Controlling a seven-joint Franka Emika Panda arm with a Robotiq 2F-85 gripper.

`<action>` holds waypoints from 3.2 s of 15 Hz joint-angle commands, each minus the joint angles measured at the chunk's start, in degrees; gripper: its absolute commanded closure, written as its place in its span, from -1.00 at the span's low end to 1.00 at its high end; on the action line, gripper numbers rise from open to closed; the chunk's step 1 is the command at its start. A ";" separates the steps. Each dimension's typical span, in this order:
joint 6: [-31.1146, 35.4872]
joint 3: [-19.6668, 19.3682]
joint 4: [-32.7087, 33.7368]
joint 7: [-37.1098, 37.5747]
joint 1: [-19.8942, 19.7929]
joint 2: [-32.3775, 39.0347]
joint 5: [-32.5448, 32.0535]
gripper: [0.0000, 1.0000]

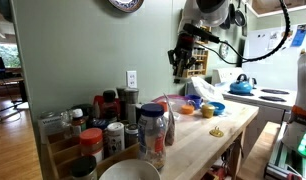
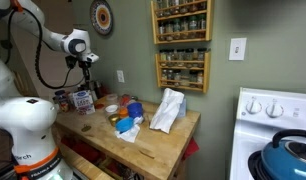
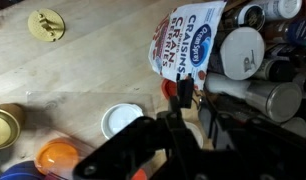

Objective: Put the paper clip on the cranberries package

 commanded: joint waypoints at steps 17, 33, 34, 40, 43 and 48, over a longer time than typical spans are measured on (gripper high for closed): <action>-12.47 11.25 19.24 43.41 2.97 17.20 -27.05 0.87; -18.53 7.82 25.00 46.84 7.33 22.47 -28.40 0.87; -18.34 7.76 24.86 46.70 7.38 22.60 -28.38 0.87; -17.82 7.10 24.77 46.46 8.05 23.82 -28.71 0.87; -17.71 6.88 24.74 46.45 8.31 24.21 -28.89 0.87; -17.74 6.62 24.69 46.40 8.62 24.51 -29.39 0.63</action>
